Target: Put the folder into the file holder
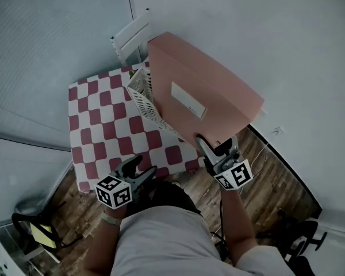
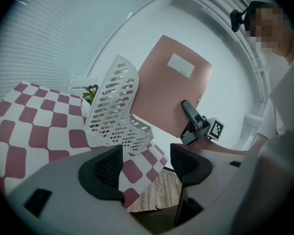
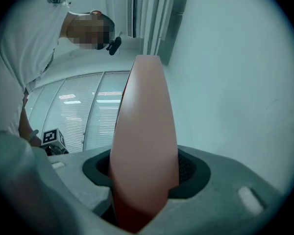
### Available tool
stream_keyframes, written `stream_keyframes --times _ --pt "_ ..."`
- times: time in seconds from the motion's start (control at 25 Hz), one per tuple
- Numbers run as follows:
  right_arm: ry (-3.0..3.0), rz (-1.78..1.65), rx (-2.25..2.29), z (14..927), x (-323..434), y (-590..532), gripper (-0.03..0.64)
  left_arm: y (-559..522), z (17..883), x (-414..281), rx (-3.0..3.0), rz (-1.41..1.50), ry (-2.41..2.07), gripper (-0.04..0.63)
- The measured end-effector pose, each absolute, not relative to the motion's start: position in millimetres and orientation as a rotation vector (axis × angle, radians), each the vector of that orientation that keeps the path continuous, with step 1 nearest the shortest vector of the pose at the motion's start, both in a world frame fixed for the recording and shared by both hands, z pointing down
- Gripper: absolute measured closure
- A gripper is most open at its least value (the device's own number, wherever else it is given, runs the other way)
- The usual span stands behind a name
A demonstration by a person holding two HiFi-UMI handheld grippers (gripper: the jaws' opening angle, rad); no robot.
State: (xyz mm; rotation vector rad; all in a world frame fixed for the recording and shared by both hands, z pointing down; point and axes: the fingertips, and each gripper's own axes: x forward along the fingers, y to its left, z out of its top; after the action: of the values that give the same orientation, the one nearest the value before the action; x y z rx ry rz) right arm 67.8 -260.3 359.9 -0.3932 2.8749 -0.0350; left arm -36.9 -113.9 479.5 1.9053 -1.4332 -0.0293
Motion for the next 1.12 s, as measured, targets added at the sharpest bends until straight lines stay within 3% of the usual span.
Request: stream_keyframes --times 1.12 --pt "2.837 0.012 -0.084 408 6 -286 0.353 -68 533 -35 1.684 -0.135 -1.654 0.304"
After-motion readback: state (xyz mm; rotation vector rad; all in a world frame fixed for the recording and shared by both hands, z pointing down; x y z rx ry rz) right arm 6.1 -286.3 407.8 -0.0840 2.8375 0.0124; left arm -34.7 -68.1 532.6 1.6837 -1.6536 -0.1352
